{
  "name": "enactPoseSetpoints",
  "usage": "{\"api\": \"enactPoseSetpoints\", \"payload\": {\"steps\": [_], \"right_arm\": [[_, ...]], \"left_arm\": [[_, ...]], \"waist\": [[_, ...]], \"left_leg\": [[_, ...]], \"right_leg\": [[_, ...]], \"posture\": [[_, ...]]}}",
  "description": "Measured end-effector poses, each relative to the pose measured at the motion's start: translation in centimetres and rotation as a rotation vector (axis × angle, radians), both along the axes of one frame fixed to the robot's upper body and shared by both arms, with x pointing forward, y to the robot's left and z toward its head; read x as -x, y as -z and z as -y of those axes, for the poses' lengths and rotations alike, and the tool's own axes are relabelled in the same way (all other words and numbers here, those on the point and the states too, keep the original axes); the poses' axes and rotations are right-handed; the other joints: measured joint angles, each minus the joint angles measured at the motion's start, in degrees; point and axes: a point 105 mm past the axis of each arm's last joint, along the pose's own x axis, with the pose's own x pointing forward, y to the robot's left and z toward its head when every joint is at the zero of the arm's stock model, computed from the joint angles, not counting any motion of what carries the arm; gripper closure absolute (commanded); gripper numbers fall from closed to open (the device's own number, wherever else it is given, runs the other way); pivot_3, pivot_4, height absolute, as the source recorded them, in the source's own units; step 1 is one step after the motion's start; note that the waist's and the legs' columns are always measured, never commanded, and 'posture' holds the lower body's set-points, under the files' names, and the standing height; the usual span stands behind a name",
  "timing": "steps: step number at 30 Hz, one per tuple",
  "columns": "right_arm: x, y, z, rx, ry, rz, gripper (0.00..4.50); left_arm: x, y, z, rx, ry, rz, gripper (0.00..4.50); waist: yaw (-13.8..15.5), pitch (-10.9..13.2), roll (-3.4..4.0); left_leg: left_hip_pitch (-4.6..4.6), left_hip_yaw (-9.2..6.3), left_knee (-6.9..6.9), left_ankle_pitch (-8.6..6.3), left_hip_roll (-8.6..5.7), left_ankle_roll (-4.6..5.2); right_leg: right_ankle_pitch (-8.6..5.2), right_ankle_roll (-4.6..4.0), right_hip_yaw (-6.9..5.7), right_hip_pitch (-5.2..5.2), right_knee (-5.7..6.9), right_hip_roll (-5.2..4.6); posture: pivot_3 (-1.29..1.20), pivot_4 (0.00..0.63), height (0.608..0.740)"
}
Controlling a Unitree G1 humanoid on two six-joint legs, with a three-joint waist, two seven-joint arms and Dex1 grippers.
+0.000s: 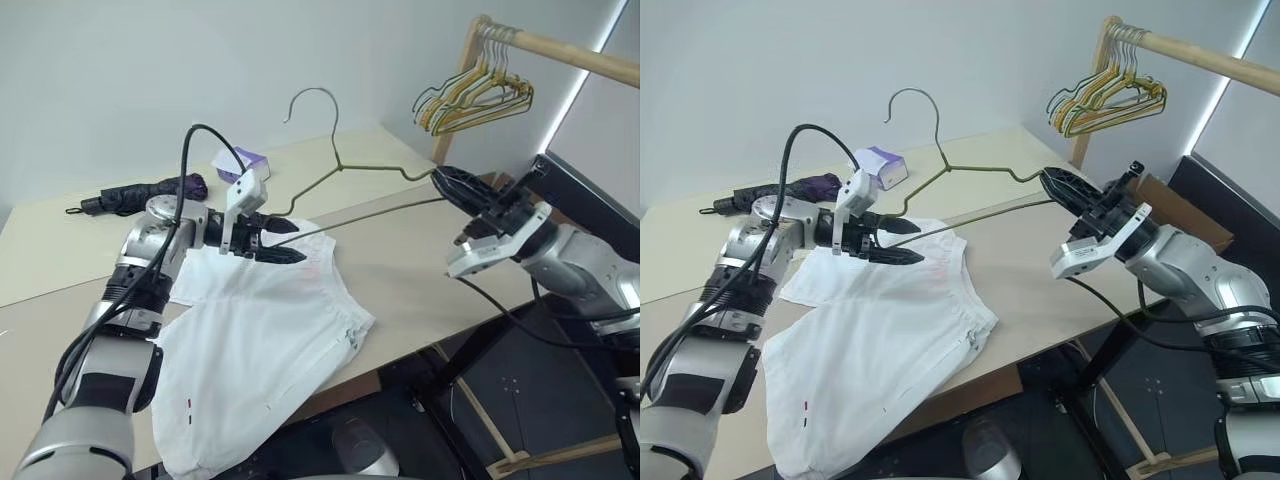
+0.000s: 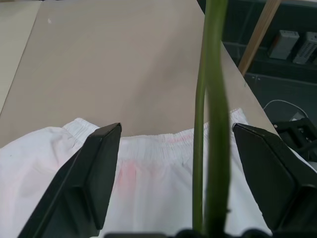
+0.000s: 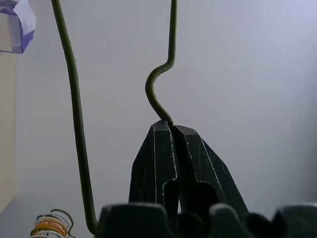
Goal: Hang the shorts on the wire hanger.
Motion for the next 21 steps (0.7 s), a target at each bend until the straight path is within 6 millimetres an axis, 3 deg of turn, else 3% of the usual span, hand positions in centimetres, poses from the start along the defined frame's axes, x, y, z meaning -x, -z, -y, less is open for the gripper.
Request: {"api": "enactPoseSetpoints", "payload": {"steps": [15,19,20,21], "right_arm": [[0.0,0.0,-0.2,0.011,-0.017,-0.004,4.50],[0.1,0.0,-0.3,0.019,-0.027,-0.007,4.50],[0.2,0.0,-0.4,0.025,-0.034,-0.008,4.22],[0.2,0.0,-0.5,0.028,-0.037,-0.009,4.22]], "left_arm": [[0.0,-0.1,-1.0,0.005,-0.023,0.017,3.67],[0.4,0.7,-1.2,-0.001,-0.022,0.001,3.67],[0.5,0.7,-1.2,-0.003,-0.021,0.001,3.73],[0.5,0.7,-1.2,-0.004,-0.022,0.001,3.73]], "waist": [[0.2,0.0,0.00],[0.2,0.0,0.00],[0.3,0.0,0.00],[0.3,0.0,0.00]], "left_leg": [[-0.02,-0.01,-0.01,0.00,-0.01,0.01],[-0.02,-0.01,-0.01,0.00,-0.01,0.01],[-0.02,-0.01,-0.01,0.00,-0.01,0.01],[-0.02,-0.02,-0.01,0.00,-0.01,0.01]], "right_leg": [[0.06,0.09,0.01,0.04,-0.16,0.00],[0.07,0.09,0.01,0.04,-0.16,0.00],[0.07,0.09,0.01,0.04,-0.16,0.00],[0.07,0.09,0.01,0.04,-0.16,0.00]], "posture": [[-0.50,0.000,0.740],[-0.50,0.000,0.740],[-0.50,0.000,0.740],[-0.50,0.000,0.740]]}}
